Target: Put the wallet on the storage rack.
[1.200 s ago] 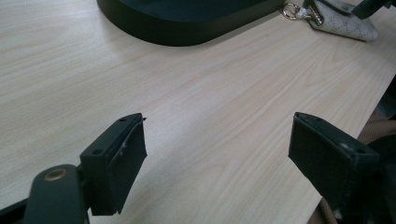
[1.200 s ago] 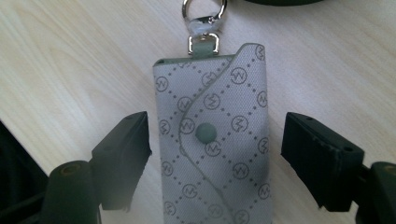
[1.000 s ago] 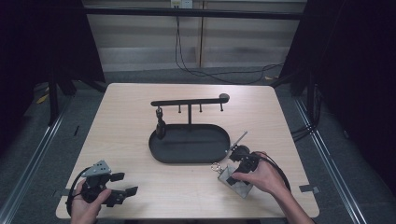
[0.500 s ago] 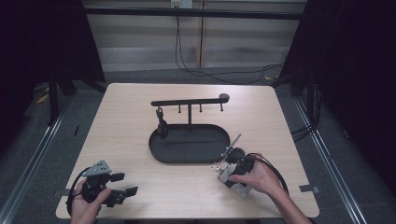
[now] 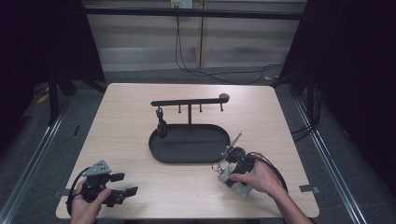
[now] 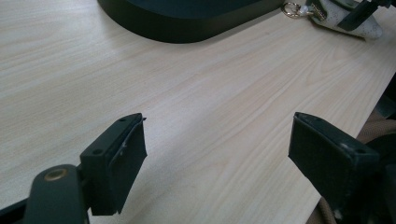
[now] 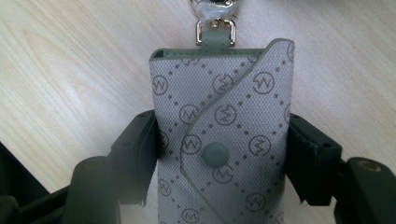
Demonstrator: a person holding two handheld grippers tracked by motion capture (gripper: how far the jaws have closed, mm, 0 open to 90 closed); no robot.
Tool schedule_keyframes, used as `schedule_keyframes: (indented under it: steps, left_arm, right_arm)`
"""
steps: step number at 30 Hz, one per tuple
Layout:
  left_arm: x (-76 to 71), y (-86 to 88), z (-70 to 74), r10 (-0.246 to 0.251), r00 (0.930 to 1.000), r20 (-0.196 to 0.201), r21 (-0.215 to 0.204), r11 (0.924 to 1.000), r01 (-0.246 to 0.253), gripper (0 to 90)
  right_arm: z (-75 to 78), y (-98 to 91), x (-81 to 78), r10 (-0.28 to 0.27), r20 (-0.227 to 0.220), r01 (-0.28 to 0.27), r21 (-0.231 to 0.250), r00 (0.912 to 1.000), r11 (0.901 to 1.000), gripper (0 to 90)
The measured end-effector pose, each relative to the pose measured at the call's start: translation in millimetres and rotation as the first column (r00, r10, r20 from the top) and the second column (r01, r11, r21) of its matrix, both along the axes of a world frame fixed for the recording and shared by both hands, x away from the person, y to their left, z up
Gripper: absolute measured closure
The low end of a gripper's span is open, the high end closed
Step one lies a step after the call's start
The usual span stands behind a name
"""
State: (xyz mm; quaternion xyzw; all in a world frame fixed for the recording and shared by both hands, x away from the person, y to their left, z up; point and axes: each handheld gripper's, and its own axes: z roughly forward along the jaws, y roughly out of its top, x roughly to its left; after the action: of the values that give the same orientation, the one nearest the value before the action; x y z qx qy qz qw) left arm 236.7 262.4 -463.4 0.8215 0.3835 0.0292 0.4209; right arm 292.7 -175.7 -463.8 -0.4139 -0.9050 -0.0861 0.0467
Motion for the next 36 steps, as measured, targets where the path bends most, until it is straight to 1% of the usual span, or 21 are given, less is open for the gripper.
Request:
schedule_keyframes:
  steps: [1, 3, 10, 13, 15, 17, 20, 21, 22, 27, 30, 32, 36]
  left_arm:
    - [0.2, 0.2, 0.0, 0.001, 1.0, 0.001, 0.001, 1.0, -0.001, 18.7]
    - [0.5, 0.6, -0.1, 0.003, 1.0, 0.0, -0.001, 1.0, -0.003, 18.7]
    - [1.6, 0.8, -0.2, 0.002, 1.0, -0.006, 0.0, 1.0, -0.002, 18.7]
    - [1.7, 1.3, -0.1, 0.006, 0.9999, -0.011, -0.008, 1.0, -0.006, 18.7]
    - [1.9, 1.5, 0.1, 0.017, 0.9999, -0.002, -0.009, 0.9998, -0.017, 18.7]
    - [2.4, 1.7, 0.0, 0.017, 0.9998, -0.006, -0.009, 0.9998, -0.017, 18.6]
    - [2.5, 1.5, -0.5, 0.019, 0.9997, -0.014, -0.01, 0.9998, -0.019, 18.3]
    - [2.6, 1.5, -0.5, 0.017, 0.9998, -0.014, -0.008, 0.9998, -0.017, 18.2]
    - [2.6, 1.6, -0.6, 0.015, 0.9998, -0.015, -0.006, 0.9999, -0.015, 18.3]
    - [2.7, 1.1, -1.2, 0.022, 0.9996, -0.016, -0.008, 0.9997, -0.022, 18.2]
    - [2.5, 0.6, -1.1, 0.019, 0.9997, -0.014, -0.012, 0.9997, -0.019, 18.2]
    - [1.9, 0.6, 0.1, 0.018, 0.9998, -0.007, -0.014, 0.9997, -0.018, 18.2]
    - [1.6, 0.3, 0.3, 0.012, 0.9999, -0.009, -0.016, 0.9998, -0.012, 18.3]
  right_arm:
    - [0.6, -0.8, 0.5, 0.007, 0.006, -0.007, 0.005, 1.0, 1.0, 33.7]
    - [4.6, -1.7, 0.3, -0.006, 0.001, 0.005, 0.021, 1.0, 0.9998, 33.8]
    - [12.4, -2.8, 2.1, -0.01, 0.003, 0.01, 0.018, 0.9999, 0.9998, 34.0]
    - [14.4, -2.9, 3.0, -0.009, 0.0, 0.009, 0.014, 1.0, 0.9999, 34.0]
    - [15.9, -2.9, 3.5, -0.017, 0.002, 0.017, 0.013, 0.9999, 0.9998, 34.1]
    - [18.0, -3.7, 4.1, -0.012, 0.004, 0.012, 0.01, 0.9999, 0.9999, 34.1]
    - [21.2, -3.9, 4.4, -0.029, -0.003, 0.029, 0.013, 0.9996, 0.9995, 34.1]
    - [22.9, -4.3, 4.8, -0.027, 0.001, 0.027, -0.001, 0.9996, 0.9996, 34.1]
    - [23.6, -4.2, 4.7, -0.033, -0.004, 0.033, -0.002, 0.9995, 0.9995, 34.1]
    - [26.5, -5.6, 5.9, -0.036, -0.003, 0.036, 0.005, 0.9994, 0.9993, 34.2]
    - [28.9, -6.9, 6.5, -0.039, 0.002, 0.039, 0.014, 0.9992, 0.9991, 34.2]
    - [31.1, -7.2, 6.8, -0.042, -0.002, 0.042, 0.009, 0.9991, 0.9991, 34.2]
    - [34.9, -7.8, 7.8, -0.042, 0.004, 0.042, 0.013, 0.9991, 0.999, 34.2]
